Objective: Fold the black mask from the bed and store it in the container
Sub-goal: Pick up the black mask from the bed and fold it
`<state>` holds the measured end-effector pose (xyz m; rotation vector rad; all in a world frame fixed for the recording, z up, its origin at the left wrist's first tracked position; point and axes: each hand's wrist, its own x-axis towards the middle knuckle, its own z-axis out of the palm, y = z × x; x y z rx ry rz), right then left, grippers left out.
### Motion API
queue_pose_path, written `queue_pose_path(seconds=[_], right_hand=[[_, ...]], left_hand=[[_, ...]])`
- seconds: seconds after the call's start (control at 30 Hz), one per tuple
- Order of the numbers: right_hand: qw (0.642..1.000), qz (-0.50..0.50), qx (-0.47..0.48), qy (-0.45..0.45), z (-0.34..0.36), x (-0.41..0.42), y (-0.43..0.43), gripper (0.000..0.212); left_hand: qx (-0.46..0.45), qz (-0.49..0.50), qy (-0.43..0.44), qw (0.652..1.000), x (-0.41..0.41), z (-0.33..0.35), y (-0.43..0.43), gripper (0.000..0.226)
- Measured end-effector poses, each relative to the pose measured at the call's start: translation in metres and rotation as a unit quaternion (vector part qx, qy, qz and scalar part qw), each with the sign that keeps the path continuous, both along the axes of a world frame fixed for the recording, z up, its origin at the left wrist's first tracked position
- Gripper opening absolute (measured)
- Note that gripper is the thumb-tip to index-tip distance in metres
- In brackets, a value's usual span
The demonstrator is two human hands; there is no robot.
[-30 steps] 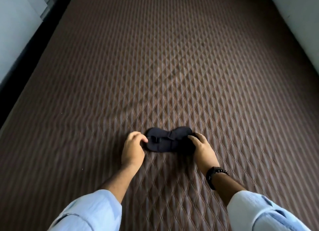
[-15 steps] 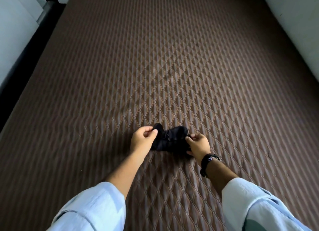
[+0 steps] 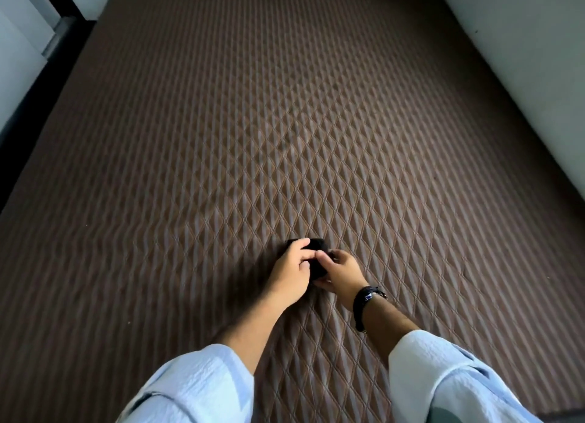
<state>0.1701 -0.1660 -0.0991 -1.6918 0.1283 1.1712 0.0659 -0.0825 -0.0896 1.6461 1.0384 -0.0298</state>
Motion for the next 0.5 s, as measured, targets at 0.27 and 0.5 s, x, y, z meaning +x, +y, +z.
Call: queue_pose_path(seconds=[0.27, 0.5], right_hand=[[0.99, -0.104, 0.093, -0.022, 0.1, 0.018, -0.066, 0.019], [0.969, -0.165, 0.09, -0.159, 0.26, 0.027, -0.218, 0.022]], left_hand=[[-0.249, 0.161, 0.016, 0.955, 0.019, 0.093, -0.039, 0.06], [-0.178, -0.07, -0.104, 0.976, 0.082, 0.242, -0.156, 0.029]])
